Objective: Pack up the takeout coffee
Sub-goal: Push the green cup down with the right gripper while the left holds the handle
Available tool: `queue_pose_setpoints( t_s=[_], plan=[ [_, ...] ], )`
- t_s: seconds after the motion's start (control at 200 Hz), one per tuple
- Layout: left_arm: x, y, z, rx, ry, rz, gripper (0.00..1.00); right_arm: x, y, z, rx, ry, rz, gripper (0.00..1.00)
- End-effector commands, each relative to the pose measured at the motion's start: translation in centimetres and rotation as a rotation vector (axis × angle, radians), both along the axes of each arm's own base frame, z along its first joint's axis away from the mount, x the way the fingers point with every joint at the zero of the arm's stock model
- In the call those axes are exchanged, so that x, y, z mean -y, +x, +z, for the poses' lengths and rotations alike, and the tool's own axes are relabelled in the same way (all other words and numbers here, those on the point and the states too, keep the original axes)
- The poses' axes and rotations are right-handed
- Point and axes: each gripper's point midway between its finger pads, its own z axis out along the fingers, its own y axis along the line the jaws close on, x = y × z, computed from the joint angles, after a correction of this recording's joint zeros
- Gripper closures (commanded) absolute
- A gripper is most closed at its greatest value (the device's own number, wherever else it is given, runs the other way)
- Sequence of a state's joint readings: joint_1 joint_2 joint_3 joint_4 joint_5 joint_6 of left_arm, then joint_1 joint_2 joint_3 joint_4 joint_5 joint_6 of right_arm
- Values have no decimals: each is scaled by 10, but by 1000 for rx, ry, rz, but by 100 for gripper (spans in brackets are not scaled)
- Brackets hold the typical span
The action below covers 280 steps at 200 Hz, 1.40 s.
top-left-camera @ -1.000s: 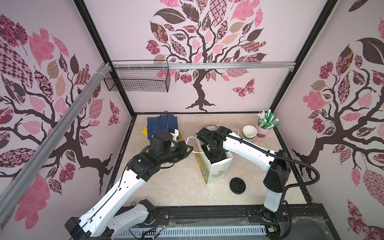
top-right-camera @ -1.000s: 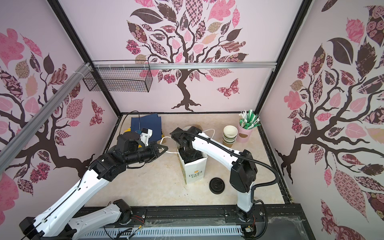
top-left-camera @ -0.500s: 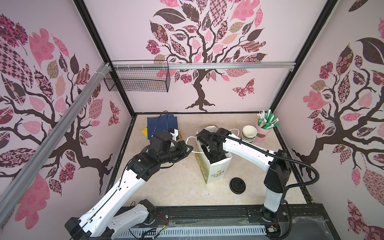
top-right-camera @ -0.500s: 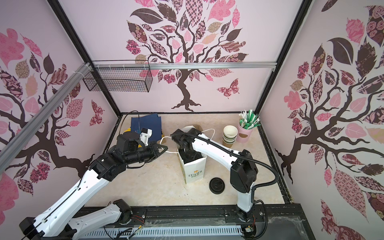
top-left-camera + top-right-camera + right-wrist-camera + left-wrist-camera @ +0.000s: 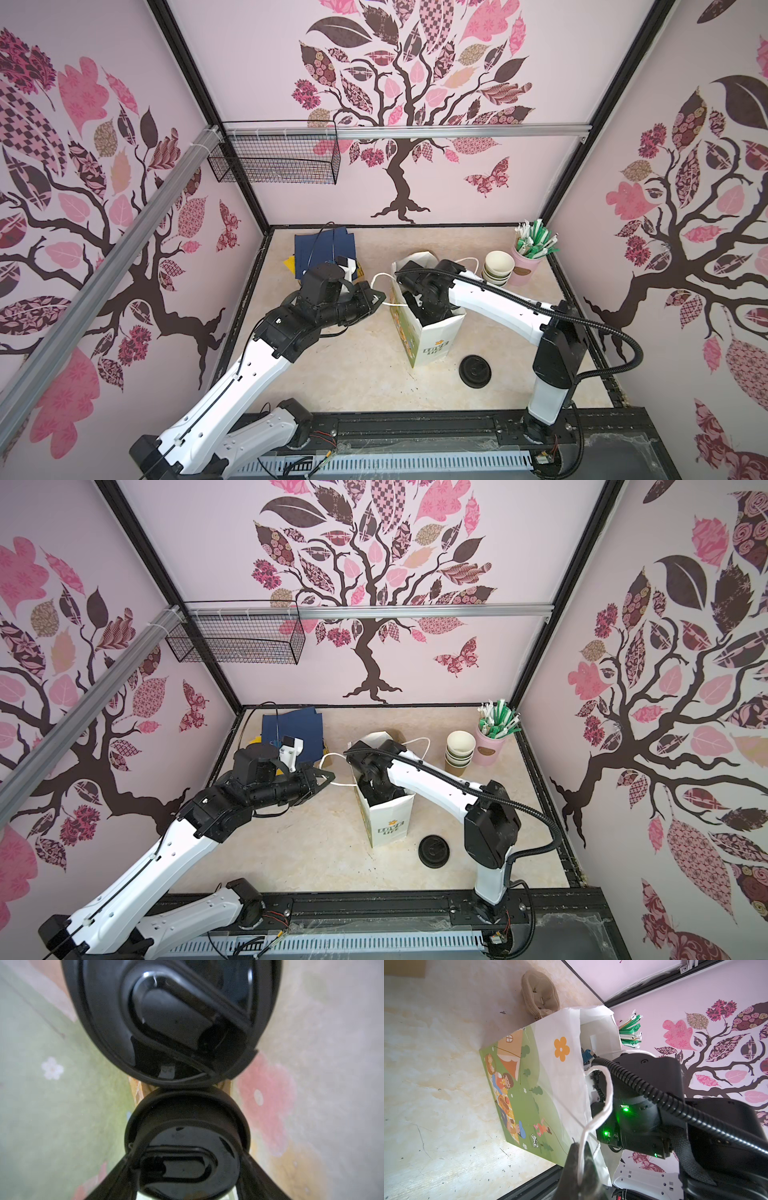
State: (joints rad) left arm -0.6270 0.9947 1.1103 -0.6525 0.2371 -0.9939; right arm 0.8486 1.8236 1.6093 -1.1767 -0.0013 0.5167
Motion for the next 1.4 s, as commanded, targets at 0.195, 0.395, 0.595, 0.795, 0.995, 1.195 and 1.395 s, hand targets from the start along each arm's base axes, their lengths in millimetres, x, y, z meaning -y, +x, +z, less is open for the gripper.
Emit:
queue_pose_setpoints(
  t_s=[0.195,0.395,0.595,0.795,0.995,1.195,1.395],
  plan=[
    [-6,-2,-1,8,9,10,100,4,4,-48,-58,-83,-11,40],
    [-6,-3,-2,6,11,10,100,1,8,-56,-62,-95,-3,40],
    [-7,-4,-2,8,10,11,100,0,8,-68,-75,-106,3,41],
    [-8,-3,-2,8,9,14,100,2,4,-82,-95,-116,8,41],
    [-8,-3,-3,7,11,14,100,4,5,-81,-91,-123,9,40],
    [-8,-2,-3,9,10,13,100,3,6,-79,-78,-108,0,40],
    [-8,-2,-3,11,10,12,100,6,4,-94,-96,-130,13,40]
  ],
)
